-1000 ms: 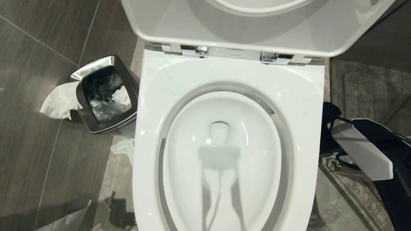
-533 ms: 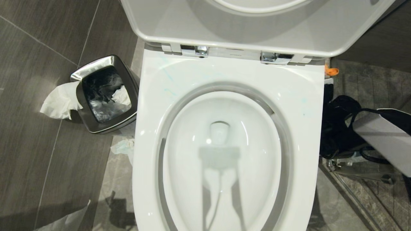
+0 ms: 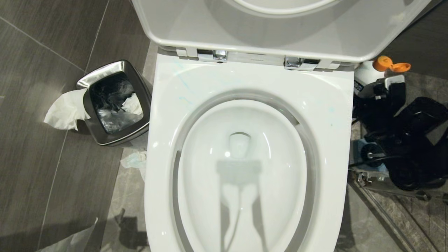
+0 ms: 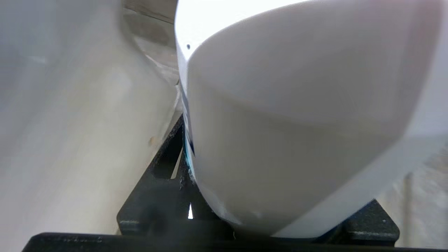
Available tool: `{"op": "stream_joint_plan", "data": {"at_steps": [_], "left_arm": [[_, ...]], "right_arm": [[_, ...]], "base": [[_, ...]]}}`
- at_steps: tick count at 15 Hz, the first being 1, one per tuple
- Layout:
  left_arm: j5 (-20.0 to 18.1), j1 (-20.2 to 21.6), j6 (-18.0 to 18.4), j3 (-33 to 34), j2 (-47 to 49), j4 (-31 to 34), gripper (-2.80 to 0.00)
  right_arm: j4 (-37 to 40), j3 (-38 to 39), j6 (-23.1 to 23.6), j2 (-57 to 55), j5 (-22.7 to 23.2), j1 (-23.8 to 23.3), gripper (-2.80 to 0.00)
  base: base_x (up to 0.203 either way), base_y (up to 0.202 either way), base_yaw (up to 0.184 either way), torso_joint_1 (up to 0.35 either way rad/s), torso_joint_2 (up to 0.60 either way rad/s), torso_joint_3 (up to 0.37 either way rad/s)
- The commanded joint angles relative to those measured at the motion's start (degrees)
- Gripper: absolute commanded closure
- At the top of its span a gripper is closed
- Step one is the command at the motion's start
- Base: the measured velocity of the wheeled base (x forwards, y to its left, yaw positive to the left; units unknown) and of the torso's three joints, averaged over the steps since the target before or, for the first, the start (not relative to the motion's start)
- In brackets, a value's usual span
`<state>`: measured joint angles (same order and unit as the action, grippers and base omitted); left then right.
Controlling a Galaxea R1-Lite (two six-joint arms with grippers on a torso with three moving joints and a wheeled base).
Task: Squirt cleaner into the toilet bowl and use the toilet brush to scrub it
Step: Pour in the cleaning agent
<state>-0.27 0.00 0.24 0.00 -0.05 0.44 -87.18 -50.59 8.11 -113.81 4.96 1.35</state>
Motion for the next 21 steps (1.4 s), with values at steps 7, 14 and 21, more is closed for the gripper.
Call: {"op": "stream_joint_plan", "data": {"at_steps": [7, 14, 21], "left_arm": [[0.0, 0.0, 0.0, 0.2, 0.0, 0.0, 0.00], [0.0, 0.0, 0.0, 0.1, 0.0, 0.0, 0.00], [0.0, 0.0, 0.0, 0.2, 0.0, -0.1, 0.00]], "right_arm": [[-0.5, 18.9, -1.3, 25.2, -1.8, -1.1, 0.00], [8.1, 24.2, -1.2, 42.2, -3.1, -1.1, 0.00], [25.6, 28.0, -1.1, 54.8, -4.3, -1.1, 0.00]], "base": [[0.000, 0.000, 0.000, 0.000, 0.00, 0.000], [0.000, 0.000, 0.000, 0.000, 0.00, 0.000], [0.000, 0.000, 0.000, 0.000, 0.00, 0.000]]}}
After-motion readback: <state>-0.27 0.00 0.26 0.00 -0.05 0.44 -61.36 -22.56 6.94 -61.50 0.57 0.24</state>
